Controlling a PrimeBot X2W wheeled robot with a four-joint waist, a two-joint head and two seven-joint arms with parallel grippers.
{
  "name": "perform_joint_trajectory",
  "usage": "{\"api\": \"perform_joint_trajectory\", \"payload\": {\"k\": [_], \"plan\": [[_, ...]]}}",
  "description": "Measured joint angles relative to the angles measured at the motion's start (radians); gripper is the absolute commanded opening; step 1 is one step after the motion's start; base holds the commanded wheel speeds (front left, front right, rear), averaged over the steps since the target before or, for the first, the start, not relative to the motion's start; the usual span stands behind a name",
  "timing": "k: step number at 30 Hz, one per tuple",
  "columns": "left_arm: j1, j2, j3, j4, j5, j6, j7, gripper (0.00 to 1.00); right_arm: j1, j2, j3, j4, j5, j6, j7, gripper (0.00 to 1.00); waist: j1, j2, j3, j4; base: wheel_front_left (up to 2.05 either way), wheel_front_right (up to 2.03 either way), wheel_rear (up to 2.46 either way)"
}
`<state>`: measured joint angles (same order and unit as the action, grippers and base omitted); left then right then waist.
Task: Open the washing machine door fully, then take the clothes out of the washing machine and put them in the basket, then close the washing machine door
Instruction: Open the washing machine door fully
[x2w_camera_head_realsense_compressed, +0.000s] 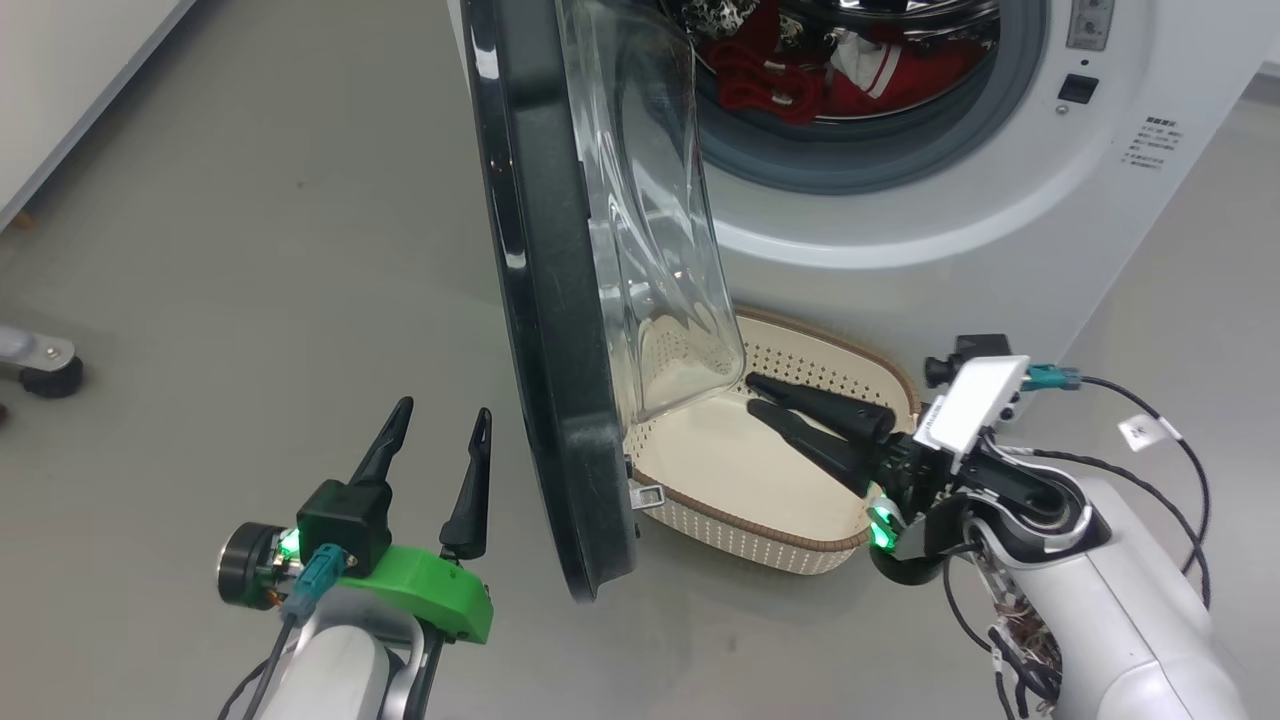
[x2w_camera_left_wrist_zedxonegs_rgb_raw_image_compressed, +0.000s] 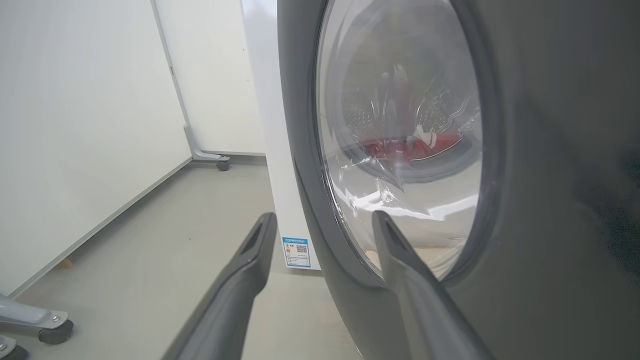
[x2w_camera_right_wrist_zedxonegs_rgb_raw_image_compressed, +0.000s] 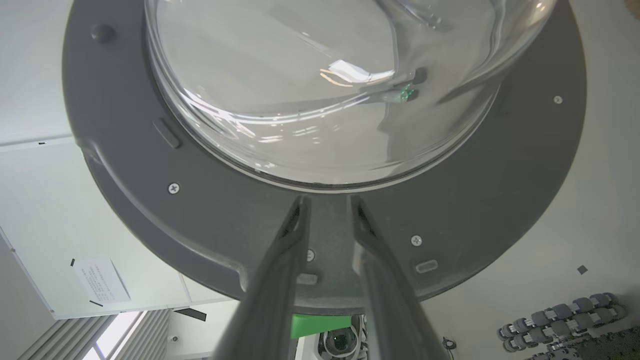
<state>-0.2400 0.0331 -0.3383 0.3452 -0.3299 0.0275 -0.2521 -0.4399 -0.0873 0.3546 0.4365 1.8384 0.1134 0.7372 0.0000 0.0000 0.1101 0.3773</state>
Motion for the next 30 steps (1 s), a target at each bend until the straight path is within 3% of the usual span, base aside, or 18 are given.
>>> {"api": "perform_joint_trajectory", "payload": {"k": [8,17,24,30], "plan": [[0.019,0.000,0.016,0.001,0.013,0.002,0.000,1.00,0.087,-0.043,-0.100,-0.035,-0.052,0.008,-0.153,1.00,0.0000,0.0000,-0.014,-0.032,0.00,0.00,0.00],[0.033,0.000,0.024,0.002,0.015,0.002,0.000,1.00,0.173,-0.083,-0.200,-0.170,-0.172,0.008,-0.345,1.00,0.0000,0.0000,-0.027,-0.048,0.00,0.00,0.00],[0.037,0.000,0.031,0.003,0.015,0.002,0.000,1.00,0.246,-0.156,-0.204,-0.228,-0.408,0.008,-0.527,1.00,0.0000,0.0000,-0.030,-0.057,0.00,0.00,0.00],[0.038,0.000,0.038,0.004,0.016,0.001,0.000,1.00,0.308,-0.230,-0.217,-0.219,-0.687,0.008,-0.763,1.00,0.0000,0.0000,-0.034,-0.061,0.00,0.00,0.00]]}}
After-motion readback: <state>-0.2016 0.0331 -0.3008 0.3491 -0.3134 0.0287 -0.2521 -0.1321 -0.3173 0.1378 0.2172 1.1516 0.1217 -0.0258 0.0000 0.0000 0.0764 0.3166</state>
